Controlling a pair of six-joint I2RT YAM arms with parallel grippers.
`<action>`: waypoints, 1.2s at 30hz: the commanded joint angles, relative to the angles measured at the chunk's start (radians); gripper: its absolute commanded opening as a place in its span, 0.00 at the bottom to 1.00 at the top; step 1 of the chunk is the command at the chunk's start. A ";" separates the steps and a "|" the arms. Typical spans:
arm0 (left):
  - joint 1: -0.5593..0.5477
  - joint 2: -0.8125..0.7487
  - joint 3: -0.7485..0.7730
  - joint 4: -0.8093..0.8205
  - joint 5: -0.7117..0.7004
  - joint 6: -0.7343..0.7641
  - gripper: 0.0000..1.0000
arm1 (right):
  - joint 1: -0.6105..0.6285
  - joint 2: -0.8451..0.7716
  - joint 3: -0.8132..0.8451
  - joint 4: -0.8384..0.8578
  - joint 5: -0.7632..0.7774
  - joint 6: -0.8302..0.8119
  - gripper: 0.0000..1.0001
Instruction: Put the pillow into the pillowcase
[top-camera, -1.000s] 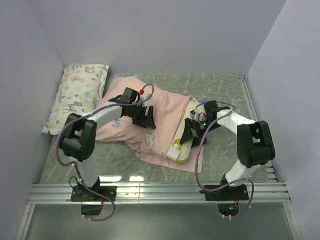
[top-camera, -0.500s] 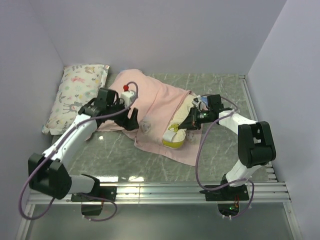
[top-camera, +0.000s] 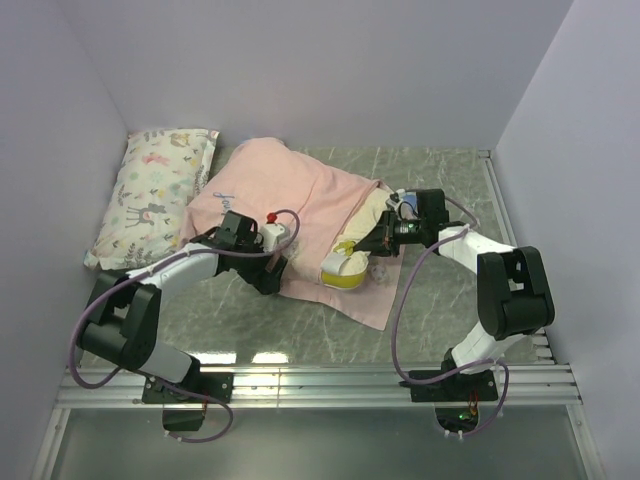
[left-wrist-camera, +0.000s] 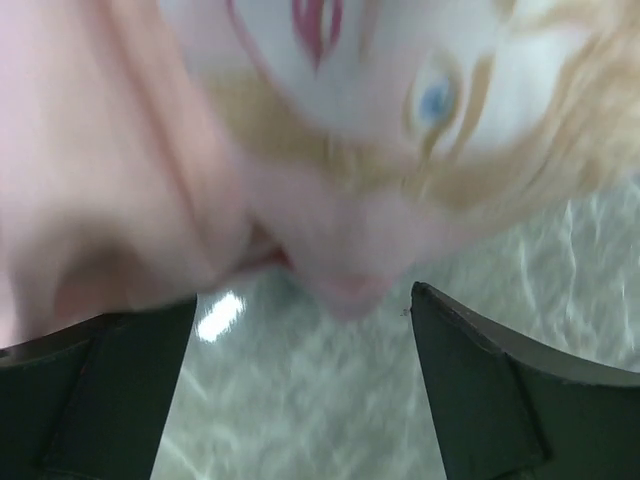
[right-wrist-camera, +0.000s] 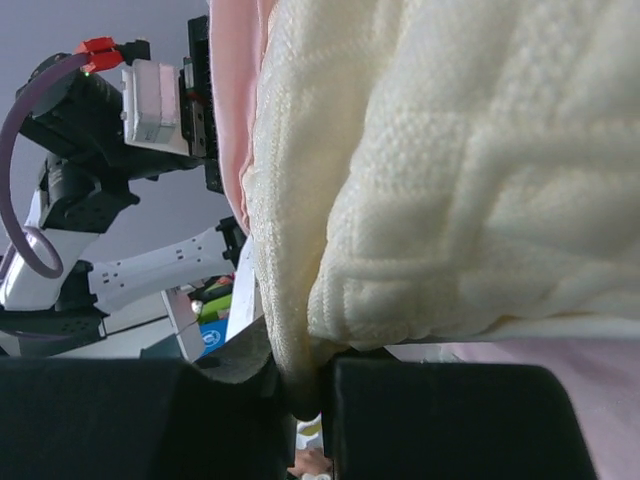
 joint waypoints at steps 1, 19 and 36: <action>-0.002 -0.037 -0.063 0.268 0.072 -0.111 0.92 | -0.009 -0.062 -0.002 0.075 -0.016 0.034 0.00; -0.534 0.120 0.387 0.181 0.718 -0.405 0.00 | 0.050 0.059 -0.090 0.381 0.165 0.273 0.00; -0.069 -0.113 0.341 -0.218 0.548 -0.177 0.73 | 0.028 0.030 -0.116 -0.068 0.357 -0.194 0.00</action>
